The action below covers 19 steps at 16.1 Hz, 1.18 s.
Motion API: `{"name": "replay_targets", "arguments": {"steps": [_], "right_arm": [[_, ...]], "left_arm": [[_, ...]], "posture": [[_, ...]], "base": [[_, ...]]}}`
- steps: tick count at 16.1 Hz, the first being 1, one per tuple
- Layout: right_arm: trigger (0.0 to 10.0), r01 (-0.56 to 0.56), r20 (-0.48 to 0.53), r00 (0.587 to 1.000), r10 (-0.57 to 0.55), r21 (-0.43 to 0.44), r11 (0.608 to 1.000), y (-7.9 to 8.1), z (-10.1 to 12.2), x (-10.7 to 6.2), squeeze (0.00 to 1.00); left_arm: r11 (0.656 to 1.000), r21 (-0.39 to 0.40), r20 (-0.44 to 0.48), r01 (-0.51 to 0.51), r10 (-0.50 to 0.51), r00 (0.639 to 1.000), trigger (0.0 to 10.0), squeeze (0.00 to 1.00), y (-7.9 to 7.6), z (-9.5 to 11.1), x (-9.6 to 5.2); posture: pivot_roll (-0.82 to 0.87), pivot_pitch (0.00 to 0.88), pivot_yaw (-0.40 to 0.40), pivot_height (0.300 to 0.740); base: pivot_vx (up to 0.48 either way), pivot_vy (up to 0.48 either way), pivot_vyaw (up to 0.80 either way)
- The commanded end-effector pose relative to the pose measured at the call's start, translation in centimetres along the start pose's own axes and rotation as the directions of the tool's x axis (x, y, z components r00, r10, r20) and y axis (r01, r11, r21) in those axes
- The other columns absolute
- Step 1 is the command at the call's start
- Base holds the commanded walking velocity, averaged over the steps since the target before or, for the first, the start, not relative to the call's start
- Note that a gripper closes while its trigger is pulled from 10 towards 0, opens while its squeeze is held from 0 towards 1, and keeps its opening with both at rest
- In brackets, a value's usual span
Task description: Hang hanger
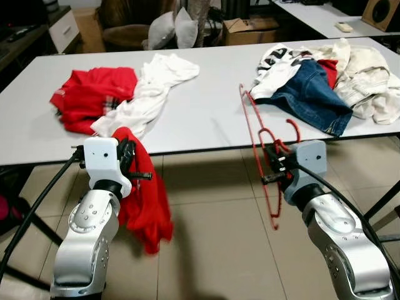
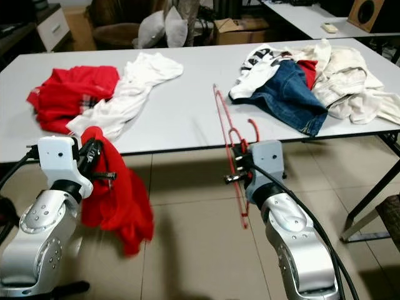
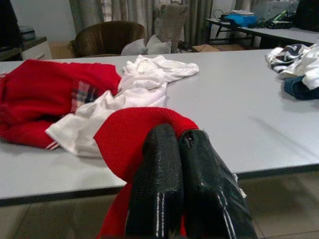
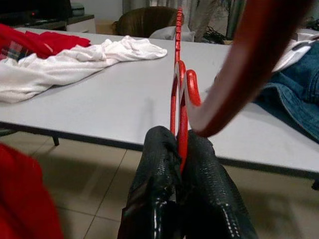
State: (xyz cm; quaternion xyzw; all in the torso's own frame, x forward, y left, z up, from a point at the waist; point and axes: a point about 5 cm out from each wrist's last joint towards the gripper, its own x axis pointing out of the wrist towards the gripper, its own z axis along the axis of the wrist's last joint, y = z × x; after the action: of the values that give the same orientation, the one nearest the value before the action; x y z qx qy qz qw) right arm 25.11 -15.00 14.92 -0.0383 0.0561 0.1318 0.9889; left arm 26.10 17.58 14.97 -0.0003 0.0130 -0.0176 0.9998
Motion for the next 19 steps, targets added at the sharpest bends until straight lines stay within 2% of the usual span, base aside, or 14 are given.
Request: {"name": "replay_targets", "arguments": {"steps": [1, 5, 7, 11, 12, 16, 17, 19], "right_arm": [[10.0, -0.013, 0.019, 1.000, 0.013, -0.002, 1.000, 0.2, 0.3, 0.0, 0.00], [10.0, -0.071, 0.046, 0.997, 0.070, 0.026, 0.997, 0.5, 0.8, 0.2, 0.00], [10.0, -0.188, 0.059, 0.980, 0.190, -0.026, 0.982, 0.7, 1.4, 0.0, 0.00], [10.0, -0.266, 0.048, 0.962, 0.269, -0.069, 0.962, 0.5, 1.9, -0.3, 0.00], [10.0, -0.276, 0.048, 0.959, 0.281, -0.077, 0.958, 0.6, 1.9, -0.4, 0.00], [10.0, -0.333, 0.069, 0.938, 0.339, -0.085, 0.939, 1.4, 2.1, -0.6, 0.00], [10.0, -0.399, 0.087, 0.910, 0.406, -0.085, 0.913, 1.7, 2.6, -0.8, 0.00], [10.0, -0.477, 0.090, 0.870, 0.485, -0.102, 0.873, 1.3, 3.1, -1.4, 0.00]], "left_arm": [[1.000, 0.002, 0.070, -0.011, 0.011, 0.998, 10.0, 0.00, 0.4, 1.6, 0.2], [1.000, 0.006, 0.086, -0.016, 0.015, 0.996, 10.0, 0.00, 1.0, 2.3, 0.8], [1.000, 0.029, 0.123, 0.006, -0.009, 0.992, 10.0, 0.00, 1.4, 3.6, 1.9], [0.999, 0.044, 0.174, 0.018, -0.025, 0.984, 10.0, 0.00, 2.4, 5.6, 3.7], [0.999, 0.048, 0.184, 0.021, -0.029, 0.983, 10.0, 0.00, 2.5, 6.0, 4.0], [0.998, 0.055, 0.203, 0.031, -0.041, 0.978, 10.0, 0.00, 2.7, 7.0, 4.7], [0.997, 0.064, 0.220, 0.032, -0.045, 0.975, 10.0, 0.00, 3.1, 7.7, 5.1], [0.995, 0.088, 0.243, 0.055, -0.075, 0.967, 10.0, 0.00, 3.4, 8.7, 5.9]], "posture": [[-0.11, 0.000, 0.066, 0.740], [-0.11, 0.000, 0.068, 0.740], [-0.11, 0.000, 0.074, 0.740], [-0.12, 0.000, 0.085, 0.740], [-0.12, 0.000, 0.090, 0.740], [-0.12, 0.000, 0.090, 0.740], [-0.11, 0.000, 0.084, 0.740], [-0.11, 0.000, 0.083, 0.740]], "base": [[0.386, 0.000, 0.00], [0.400, 0.000, 0.00], [0.401, 0.000, 0.00], [0.410, 0.000, 0.00], [0.420, 0.000, -0.80], [0.418, 0.000, -0.20], [0.416, 0.000, 0.00], [0.418, 0.000, 0.00]]}}
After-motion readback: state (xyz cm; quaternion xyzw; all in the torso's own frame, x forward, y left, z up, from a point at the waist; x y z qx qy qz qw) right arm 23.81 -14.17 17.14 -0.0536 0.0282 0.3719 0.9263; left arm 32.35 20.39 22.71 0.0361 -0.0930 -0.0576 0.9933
